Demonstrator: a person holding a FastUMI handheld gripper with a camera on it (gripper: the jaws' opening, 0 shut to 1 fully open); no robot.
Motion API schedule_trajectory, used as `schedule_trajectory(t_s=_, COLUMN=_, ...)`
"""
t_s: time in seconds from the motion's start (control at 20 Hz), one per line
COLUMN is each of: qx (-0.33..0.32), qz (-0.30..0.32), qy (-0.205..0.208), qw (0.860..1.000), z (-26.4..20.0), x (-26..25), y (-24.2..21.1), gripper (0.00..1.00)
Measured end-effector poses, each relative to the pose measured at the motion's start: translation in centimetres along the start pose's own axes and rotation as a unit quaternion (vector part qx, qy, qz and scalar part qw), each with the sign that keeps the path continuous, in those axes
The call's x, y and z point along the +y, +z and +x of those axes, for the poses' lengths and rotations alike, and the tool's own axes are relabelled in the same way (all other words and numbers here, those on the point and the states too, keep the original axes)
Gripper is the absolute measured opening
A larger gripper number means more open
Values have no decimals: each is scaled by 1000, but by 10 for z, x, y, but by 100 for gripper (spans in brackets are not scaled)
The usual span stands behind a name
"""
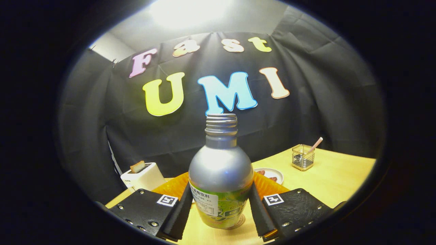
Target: Take the bottle from table, then pour the juice into the cup, finally place the bottle on the coaster
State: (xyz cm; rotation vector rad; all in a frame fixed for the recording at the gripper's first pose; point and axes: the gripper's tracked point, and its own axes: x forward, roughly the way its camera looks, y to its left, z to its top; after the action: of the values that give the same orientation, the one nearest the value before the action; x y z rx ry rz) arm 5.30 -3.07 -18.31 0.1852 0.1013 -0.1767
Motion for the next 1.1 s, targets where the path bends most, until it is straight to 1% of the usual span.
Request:
schedule_trajectory(t_s=0.1, qx=9, qz=-37, qy=-3, qw=999, z=6, x=1, y=-6, gripper=77)
schedule_trajectory(t_s=0.2, qx=19, qz=-72, qy=4, qw=997, z=12, x=7, y=-14, gripper=77)
schedule_trajectory(t_s=0.3, qx=24, qz=-93, qy=5, qw=995, z=20, x=12, y=-20, gripper=77)
schedule_trajectory(t_s=0.45, qx=27, qz=-86, qy=16, qw=996, z=27, x=20, y=-33, gripper=77)
schedule_trajectory(t_s=0.65, qx=32, qz=-76, qy=20, qw=996, z=38, x=17, y=-54, gripper=77)
schedule_trajectory(t_s=0.75, qx=38, qz=-77, qy=15, qw=996, z=44, x=12, y=-65, gripper=77)
schedule_trajectory(t_s=0.85, qx=33, qz=-72, qy=23, qw=997, z=52, x=15, y=-71, gripper=77)
schedule_trajectory(t_s=1.1, qx=56, qz=-63, qy=26, qw=996, z=66, x=6, y=-102, gripper=77)
